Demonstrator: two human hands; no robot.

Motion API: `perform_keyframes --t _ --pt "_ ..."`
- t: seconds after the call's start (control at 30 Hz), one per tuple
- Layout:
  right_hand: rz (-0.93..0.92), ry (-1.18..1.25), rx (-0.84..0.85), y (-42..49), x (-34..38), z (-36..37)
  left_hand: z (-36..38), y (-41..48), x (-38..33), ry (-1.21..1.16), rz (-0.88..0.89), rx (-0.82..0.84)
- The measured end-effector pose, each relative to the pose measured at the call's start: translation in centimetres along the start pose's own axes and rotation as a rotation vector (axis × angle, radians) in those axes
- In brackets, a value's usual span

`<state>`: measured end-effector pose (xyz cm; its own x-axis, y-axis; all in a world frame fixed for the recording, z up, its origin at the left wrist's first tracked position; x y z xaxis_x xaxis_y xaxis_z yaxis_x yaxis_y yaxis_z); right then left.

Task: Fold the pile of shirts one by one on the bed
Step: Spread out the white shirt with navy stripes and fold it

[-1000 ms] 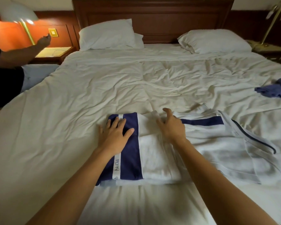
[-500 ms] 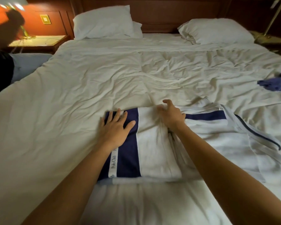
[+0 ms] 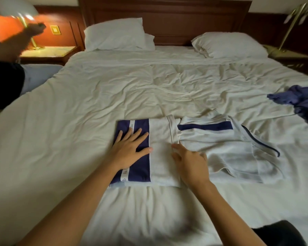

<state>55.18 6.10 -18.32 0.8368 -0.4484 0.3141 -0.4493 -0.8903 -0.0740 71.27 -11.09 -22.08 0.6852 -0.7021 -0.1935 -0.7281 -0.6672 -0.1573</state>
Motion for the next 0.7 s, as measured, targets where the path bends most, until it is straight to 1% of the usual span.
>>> perform_keyframes --t 0.1,0.13,0.2,0.23,0.27,0.3,0.33,0.37,0.5,0.57,0.63,0.67,0.7 --pt "0.074 -0.133 -0.027 -0.1 -0.5 -1.1 0.4 -1.1 0.3 0.006 -0.067 0.072" --pt "0.070 -0.144 -0.051 0.3 -0.1 -1.5 0.5 -1.4 0.3 -0.003 -0.087 0.085" --pt "-0.050 -0.112 -0.066 1.6 1.9 -1.8 0.5 -1.6 0.1 -0.003 -0.125 0.099" --pt "-0.142 -0.104 -0.018 2.3 3.3 -1.4 0.5 -1.5 0.1 0.013 -0.141 0.099" --pt "-0.225 -0.122 0.064 2.9 4.6 -0.6 0.6 -1.5 0.1 0.033 -0.154 0.095" --pt "-0.277 -0.162 0.156 3.3 5.5 0.5 0.6 -1.5 0.2 0.041 -0.165 0.090" --pt "-0.291 -0.205 0.234 3.6 5.8 1.6 0.6 -1.6 0.4 0.035 -0.176 0.086" --pt "-0.277 -0.245 0.277 3.8 5.5 2.5 0.6 -1.7 0.5 0.026 -0.184 0.081" --pt "-0.203 -0.303 0.256 4.6 2.4 2.8 0.7 -1.9 0.5 0.010 -0.191 0.075" --pt "-0.238 -0.308 0.296 4.8 1.1 1.4 0.7 -1.9 0.4 -0.009 -0.200 0.079" --pt "-0.304 -0.227 0.317 4.8 -1.1 -0.8 0.5 -1.7 0.4 -0.014 -0.216 0.105" --pt "-0.327 -0.171 0.273 4.6 -2.5 -2.2 0.4 -1.5 0.3 -0.006 -0.230 0.124" --pt "-0.318 -0.141 0.186 4.4 -4.4 -3.6 0.3 -1.2 0.2 0.006 -0.253 0.143"
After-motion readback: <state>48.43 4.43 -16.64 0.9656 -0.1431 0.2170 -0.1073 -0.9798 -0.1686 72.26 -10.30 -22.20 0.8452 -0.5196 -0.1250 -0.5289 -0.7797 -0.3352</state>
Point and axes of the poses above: each hand's wrist, its own y-axis towards the middle knuckle, its own z-axis out of the palm, x = y × z, the point moved 3 cm from there along y, towards the middle knuckle, and after that the axes turned 12 degrees about x, right-handed, at the moved point
